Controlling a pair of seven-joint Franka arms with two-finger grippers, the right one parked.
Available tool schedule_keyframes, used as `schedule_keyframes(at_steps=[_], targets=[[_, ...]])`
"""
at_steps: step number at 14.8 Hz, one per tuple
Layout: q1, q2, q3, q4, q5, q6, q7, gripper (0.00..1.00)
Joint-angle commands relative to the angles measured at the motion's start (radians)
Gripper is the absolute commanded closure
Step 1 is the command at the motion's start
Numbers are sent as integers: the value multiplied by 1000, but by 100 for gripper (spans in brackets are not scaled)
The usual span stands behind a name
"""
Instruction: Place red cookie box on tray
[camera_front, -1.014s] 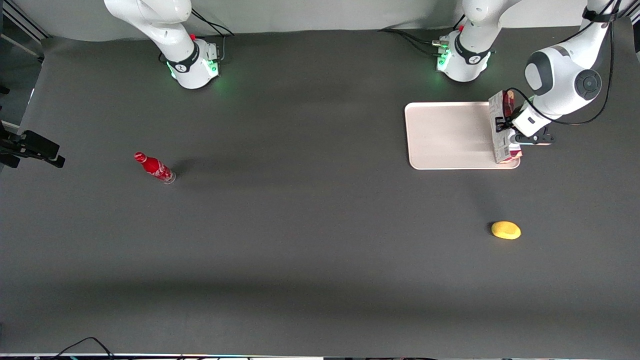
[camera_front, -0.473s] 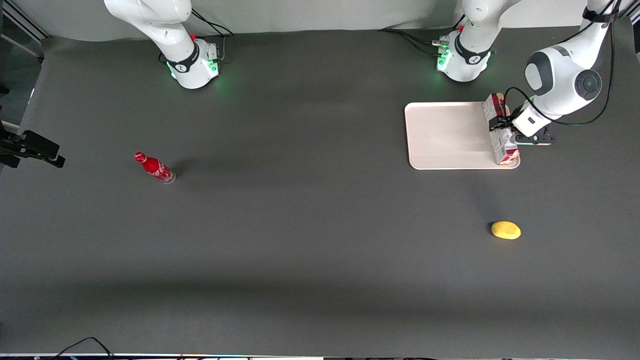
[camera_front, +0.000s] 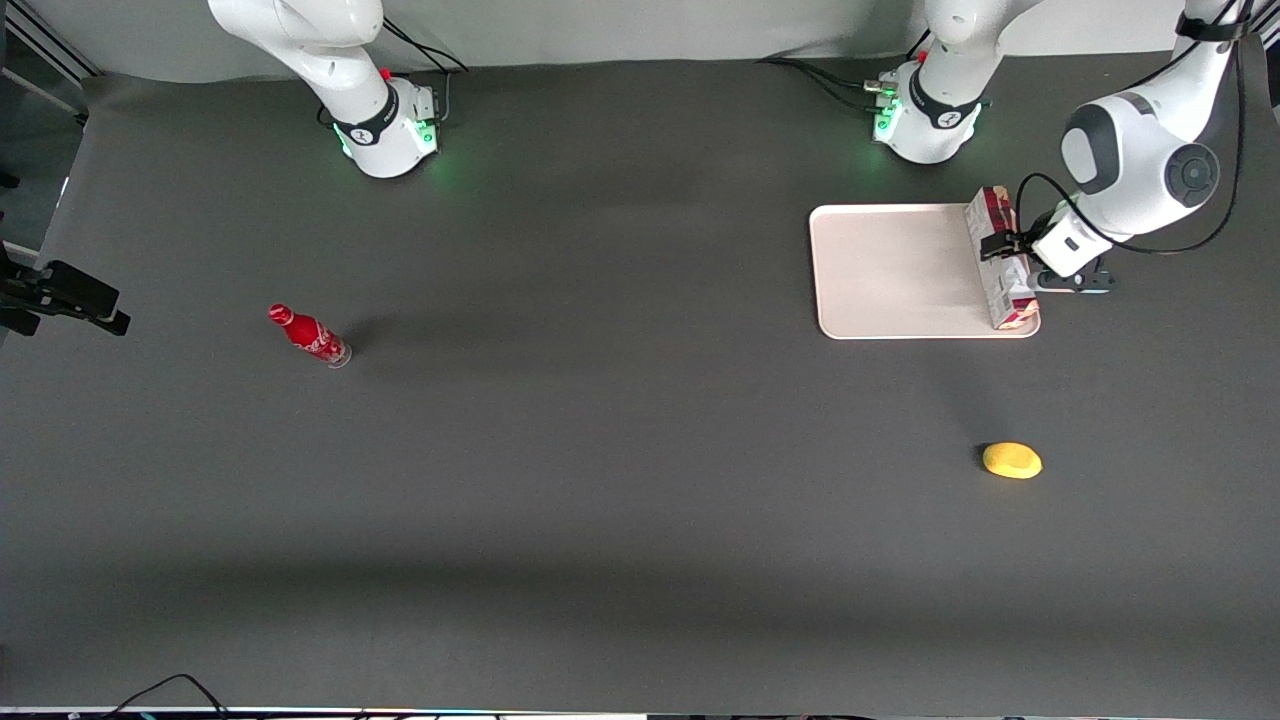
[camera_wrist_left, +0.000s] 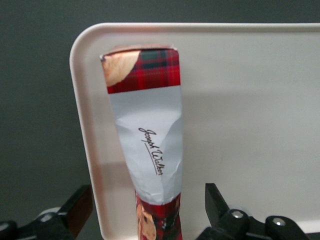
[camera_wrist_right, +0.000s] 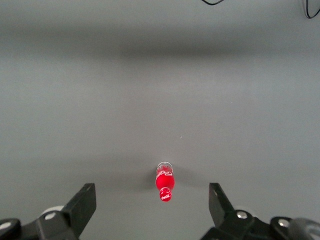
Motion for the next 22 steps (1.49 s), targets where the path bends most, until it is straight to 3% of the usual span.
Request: schedule_keyframes(at_steps=[1,7,13,17,20,21,22], targets=[[4,-66,-6,125,17,-179,-3,0],[3,-56,-12,468,68,-455,-3,0],[-12,-24,-23,775,70,-564,-5,0],[-17,74,-38,976,102,-662,-3,0],[-45,92,-34,1018,99,-698,-6,0],[-96,90,-22,1018,99,-703,-12,0],[-185,89,54,1020,100,-713,-47,0]])
